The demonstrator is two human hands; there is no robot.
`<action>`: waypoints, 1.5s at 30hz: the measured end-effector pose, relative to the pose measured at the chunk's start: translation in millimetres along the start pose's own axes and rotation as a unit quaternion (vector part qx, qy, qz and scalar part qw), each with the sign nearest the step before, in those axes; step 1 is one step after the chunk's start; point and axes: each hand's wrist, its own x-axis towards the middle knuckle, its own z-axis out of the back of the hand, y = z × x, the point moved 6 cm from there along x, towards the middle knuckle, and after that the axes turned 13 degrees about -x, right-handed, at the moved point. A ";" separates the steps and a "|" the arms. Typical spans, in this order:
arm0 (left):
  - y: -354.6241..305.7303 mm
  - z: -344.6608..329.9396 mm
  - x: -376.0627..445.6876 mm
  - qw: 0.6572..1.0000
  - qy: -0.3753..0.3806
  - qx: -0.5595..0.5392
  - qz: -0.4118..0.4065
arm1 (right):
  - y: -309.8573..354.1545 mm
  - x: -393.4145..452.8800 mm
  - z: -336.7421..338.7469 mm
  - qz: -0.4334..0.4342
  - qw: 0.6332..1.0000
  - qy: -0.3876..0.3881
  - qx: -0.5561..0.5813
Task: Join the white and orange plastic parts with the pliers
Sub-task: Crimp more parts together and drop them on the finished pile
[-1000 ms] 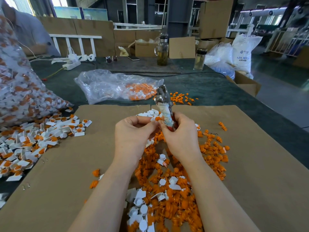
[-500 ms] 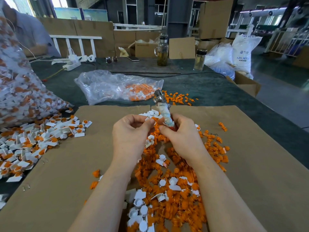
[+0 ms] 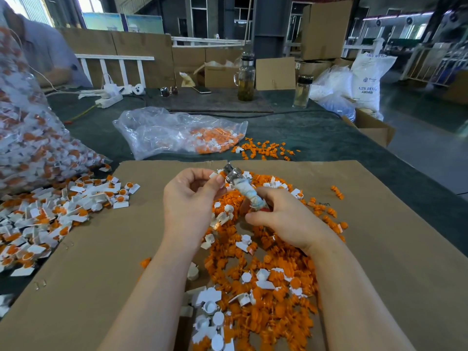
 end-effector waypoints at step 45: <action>28.9 123.2 33.4 0.734 -0.378 -0.553 0.111 | -27.3 7.7 7.3 -0.104 0.966 -0.105 -0.211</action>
